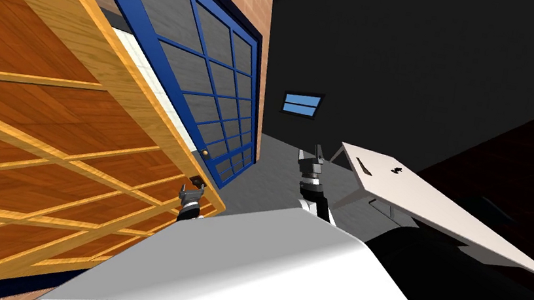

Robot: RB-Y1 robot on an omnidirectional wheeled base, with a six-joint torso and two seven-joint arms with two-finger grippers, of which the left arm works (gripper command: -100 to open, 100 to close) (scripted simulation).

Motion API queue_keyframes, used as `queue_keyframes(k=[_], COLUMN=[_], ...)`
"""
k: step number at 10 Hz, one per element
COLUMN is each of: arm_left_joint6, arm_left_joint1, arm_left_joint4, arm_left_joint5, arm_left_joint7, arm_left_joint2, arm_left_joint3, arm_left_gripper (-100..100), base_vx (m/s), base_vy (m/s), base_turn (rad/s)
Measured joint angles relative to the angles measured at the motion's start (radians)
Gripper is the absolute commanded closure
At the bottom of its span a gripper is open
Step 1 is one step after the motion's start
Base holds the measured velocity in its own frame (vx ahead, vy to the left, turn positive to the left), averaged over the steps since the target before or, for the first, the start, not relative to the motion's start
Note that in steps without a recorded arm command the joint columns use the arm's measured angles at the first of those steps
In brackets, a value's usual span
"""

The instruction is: Pull the door open

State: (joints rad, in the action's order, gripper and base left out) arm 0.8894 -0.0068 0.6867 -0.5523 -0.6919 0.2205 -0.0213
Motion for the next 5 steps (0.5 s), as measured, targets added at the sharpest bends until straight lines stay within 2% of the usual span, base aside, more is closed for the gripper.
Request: queue_keyframes(k=[3,5], arm_left_joint6=[0.002,0.003], arm_left_joint1=[0.0,0.002], arm_left_joint4=[0.007,0.018], arm_left_joint5=[-0.029,-0.061], arm_left_joint7=[-0.066,-0.12], arm_left_joint2=[-0.008,-0.017], arm_left_joint3=[0.006,0.012], arm_left_gripper=[-100,-100], base_vx=[-0.044,-0.059], base_vy=[0.006,0.012], base_turn=[-0.057,-0.084])
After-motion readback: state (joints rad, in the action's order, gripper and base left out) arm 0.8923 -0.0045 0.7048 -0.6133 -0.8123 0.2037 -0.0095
